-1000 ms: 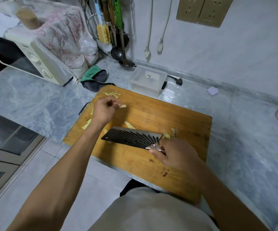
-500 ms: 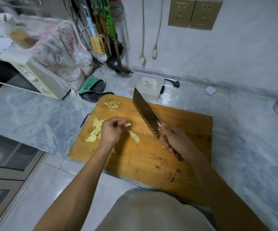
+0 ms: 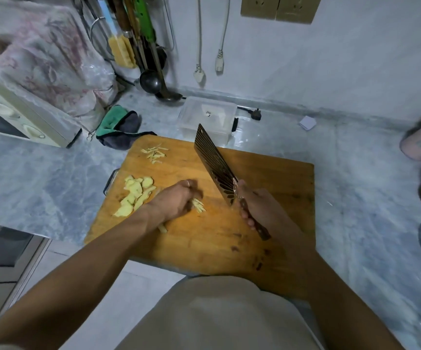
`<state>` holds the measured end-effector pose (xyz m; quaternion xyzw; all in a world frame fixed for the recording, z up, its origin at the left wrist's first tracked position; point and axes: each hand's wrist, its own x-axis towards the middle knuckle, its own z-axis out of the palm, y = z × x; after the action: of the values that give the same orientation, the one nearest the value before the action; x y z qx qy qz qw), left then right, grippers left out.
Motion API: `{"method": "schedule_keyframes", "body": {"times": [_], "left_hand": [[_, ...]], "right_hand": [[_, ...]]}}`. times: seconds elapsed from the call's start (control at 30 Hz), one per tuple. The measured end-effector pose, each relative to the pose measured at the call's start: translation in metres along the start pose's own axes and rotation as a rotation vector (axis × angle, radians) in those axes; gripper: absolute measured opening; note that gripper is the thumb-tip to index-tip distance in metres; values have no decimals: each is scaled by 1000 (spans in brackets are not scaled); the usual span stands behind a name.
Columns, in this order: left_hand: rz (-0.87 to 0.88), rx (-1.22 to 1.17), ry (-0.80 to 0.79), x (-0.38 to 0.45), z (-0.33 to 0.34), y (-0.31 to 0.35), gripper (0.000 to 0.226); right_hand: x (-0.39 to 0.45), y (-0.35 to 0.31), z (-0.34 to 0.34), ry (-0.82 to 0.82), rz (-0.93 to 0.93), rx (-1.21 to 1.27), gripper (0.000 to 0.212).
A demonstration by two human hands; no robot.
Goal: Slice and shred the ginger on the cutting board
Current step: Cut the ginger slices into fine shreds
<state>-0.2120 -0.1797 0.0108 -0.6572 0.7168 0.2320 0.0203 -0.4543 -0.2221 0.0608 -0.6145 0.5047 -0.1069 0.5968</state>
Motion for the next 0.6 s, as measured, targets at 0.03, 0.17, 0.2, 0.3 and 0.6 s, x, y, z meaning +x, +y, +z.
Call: {"method": "schedule_keyframes", "body": {"times": [0.03, 0.17, 0.2, 0.3, 0.6], "left_hand": [[32, 37, -18, 0, -2, 1, 31], [54, 77, -70, 1, -1, -4, 21], [24, 59, -50, 2, -2, -7, 18], [-122, -89, 66, 5, -9, -19, 13], [-354, -266, 417, 25, -46, -85, 21]], "right_hand": [[1, 1, 0, 2, 2, 2, 63], [7, -1, 2, 1, 19, -1, 63], [9, -2, 2, 1, 21, 0, 64], [13, -8, 4, -5, 15, 3, 63], [28, -35, 4, -61, -7, -16, 61]]}}
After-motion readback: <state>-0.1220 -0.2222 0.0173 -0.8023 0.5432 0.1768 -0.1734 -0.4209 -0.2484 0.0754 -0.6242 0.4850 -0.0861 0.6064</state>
